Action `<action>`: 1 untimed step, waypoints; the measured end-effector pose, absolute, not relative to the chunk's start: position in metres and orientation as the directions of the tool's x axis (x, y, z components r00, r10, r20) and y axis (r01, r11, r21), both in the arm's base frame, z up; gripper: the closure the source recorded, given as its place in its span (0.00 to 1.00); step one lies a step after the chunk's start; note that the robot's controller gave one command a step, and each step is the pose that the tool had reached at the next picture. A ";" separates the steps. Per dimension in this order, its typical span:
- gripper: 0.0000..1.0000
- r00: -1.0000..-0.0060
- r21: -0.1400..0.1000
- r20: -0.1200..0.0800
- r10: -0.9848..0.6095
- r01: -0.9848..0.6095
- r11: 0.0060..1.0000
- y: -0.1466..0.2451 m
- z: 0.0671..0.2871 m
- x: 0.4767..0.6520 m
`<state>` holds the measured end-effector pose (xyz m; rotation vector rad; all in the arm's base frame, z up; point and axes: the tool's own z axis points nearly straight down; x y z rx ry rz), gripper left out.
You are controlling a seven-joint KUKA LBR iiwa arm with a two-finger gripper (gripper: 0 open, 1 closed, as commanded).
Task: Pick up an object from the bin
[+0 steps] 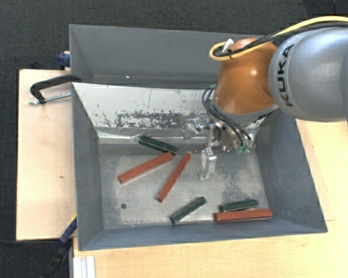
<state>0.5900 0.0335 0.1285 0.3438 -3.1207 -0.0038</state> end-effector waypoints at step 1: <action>0.00 -0.972 -0.002 -0.016 -0.236 -0.236 0.972 0.079 0.109 0.598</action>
Offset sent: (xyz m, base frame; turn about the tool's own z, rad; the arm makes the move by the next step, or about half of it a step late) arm 0.0035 0.0204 -0.0585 -0.3220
